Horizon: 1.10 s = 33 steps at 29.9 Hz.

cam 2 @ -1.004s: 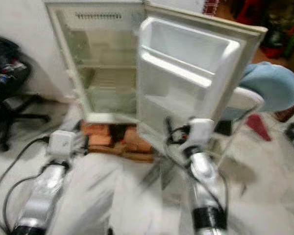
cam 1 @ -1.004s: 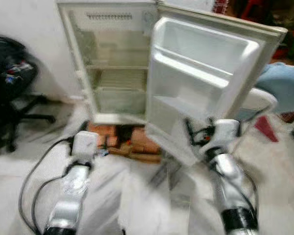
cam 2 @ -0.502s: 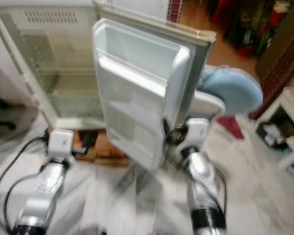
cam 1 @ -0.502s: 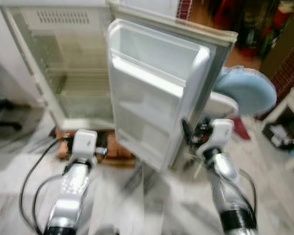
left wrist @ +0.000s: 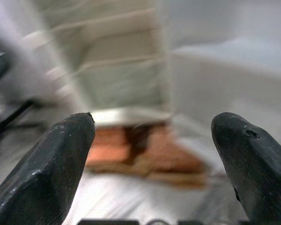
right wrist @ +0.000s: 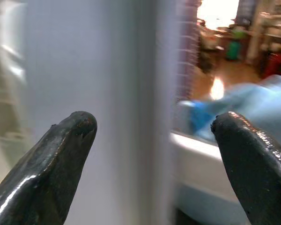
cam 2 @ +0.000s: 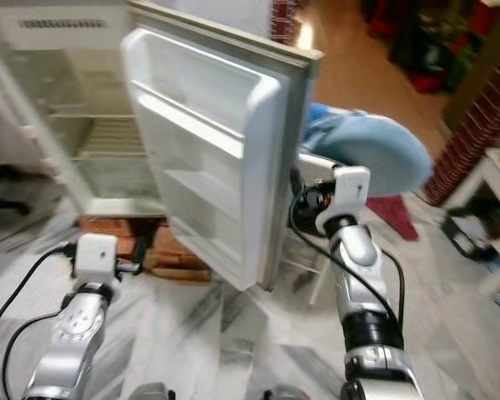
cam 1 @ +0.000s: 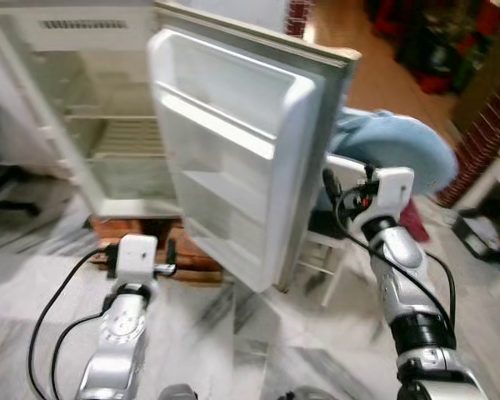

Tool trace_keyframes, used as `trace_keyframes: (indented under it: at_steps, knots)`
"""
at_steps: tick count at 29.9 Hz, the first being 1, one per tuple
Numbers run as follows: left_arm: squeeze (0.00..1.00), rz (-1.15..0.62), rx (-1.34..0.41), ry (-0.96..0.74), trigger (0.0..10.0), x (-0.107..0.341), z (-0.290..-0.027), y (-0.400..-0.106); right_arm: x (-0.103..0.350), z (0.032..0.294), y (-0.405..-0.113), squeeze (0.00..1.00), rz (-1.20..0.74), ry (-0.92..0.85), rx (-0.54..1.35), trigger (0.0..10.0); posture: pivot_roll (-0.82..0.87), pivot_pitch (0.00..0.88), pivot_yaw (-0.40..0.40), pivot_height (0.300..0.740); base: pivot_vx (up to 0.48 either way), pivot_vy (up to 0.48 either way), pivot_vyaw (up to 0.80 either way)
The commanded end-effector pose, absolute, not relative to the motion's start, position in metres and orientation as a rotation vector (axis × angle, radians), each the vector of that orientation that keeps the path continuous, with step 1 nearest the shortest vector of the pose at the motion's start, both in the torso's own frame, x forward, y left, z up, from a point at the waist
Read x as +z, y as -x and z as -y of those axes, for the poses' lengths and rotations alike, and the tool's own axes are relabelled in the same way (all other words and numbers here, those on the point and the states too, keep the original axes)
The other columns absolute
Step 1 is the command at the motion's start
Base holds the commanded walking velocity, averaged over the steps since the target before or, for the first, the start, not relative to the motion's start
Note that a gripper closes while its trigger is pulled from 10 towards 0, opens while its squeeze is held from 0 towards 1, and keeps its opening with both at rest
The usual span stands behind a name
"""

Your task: Restocking fridge

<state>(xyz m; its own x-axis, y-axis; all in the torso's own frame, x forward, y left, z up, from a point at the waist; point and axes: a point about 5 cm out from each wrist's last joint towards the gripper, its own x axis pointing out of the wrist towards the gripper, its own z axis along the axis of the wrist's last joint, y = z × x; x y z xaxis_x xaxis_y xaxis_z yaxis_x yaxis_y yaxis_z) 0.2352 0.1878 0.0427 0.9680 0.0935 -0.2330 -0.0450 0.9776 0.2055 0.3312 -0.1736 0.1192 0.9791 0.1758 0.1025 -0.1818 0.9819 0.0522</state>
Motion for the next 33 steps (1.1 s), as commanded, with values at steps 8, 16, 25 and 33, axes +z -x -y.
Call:
trace_keyframes:
  at_steps: [8, 16, 25, 33]
  knots:
    - [0.0, -0.224, 0.086, -0.201, 10.0, 0.049, -0.189, -0.232, 0.127, 0.174, -0.351, 0.0, 0.091, -0.045, 0.033, 10.0, 0.07, 0.004, -0.031, 0.74, 0.0, 0.0, 0.15]
    - [0.0, -0.225, 0.067, -0.207, 10.0, 0.048, -0.187, -0.234, 0.14, 0.132, -0.364, 0.0, 0.094, -0.322, 0.168, 10.0, 0.06, 0.0, -0.021, 0.74, 0.0, 0.0, 0.0]
    - [0.0, -0.21, 0.025, -0.215, 10.0, 0.05, -0.182, -0.237, 0.186, 0.047, -0.309, 0.0, 0.166, -0.654, 0.901, 10.0, 0.06, 0.0, -0.027, 0.74, 0.0, 0.0, 0.0]
    - [0.0, -0.242, 0.036, -0.23, 10.0, 0.043, -0.191, -0.227, 0.129, 0.09, -0.265, 0.0, -0.103, -0.528, 1.062, 10.0, 0.06, 0.0, -0.03, 0.74, 0.0, 0.0, 0.0]
